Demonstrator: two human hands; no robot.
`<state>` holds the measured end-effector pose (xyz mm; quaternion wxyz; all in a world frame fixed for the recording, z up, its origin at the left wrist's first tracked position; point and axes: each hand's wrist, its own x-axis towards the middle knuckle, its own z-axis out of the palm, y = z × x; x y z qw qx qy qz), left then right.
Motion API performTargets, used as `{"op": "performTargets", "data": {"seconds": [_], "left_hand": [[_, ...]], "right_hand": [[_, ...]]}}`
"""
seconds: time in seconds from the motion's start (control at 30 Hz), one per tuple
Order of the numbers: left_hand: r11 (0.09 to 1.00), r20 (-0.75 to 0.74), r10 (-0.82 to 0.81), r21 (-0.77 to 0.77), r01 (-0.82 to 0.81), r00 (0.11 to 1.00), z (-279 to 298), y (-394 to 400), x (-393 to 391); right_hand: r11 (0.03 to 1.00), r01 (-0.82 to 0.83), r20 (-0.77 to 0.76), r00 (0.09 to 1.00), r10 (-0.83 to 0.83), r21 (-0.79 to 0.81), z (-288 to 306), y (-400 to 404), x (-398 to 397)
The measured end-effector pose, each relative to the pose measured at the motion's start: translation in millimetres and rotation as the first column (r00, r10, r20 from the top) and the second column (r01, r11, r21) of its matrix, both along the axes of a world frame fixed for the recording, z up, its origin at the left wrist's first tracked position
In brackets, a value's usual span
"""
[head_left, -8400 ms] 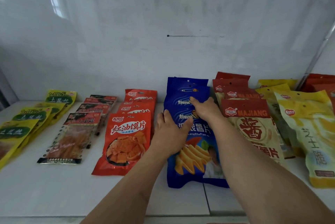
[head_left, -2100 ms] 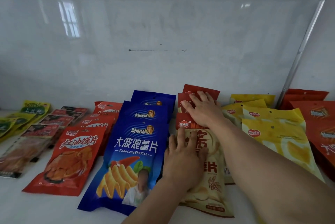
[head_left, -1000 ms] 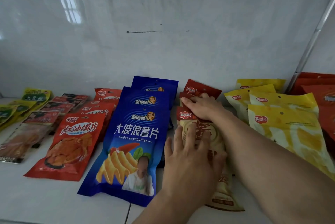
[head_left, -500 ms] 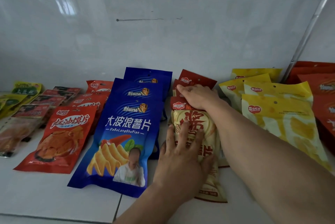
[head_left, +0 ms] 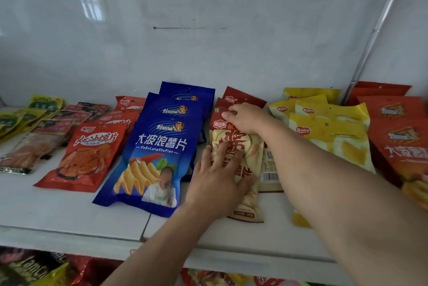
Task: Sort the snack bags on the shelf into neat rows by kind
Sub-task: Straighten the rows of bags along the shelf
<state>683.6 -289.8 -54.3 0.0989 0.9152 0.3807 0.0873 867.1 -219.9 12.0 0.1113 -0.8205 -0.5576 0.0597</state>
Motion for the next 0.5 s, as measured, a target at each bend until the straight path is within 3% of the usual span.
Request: {"op": "performTargets", "data": {"seconds": [0.23,0.5], "left_hand": [[0.983,0.009,-0.041,0.182,0.039,0.999,2.6,1.4,-1.2],[0.994,0.075,-0.007,0.106,-0.001,0.997,24.8,-6.7,5.4]], "right_hand": [[0.983,0.017,0.063,0.998,-0.029,0.181,14.9,-47.3,-10.9],[0.917,0.106,0.012,0.993,-0.121,0.385,21.9,-125.4,10.2]]}}
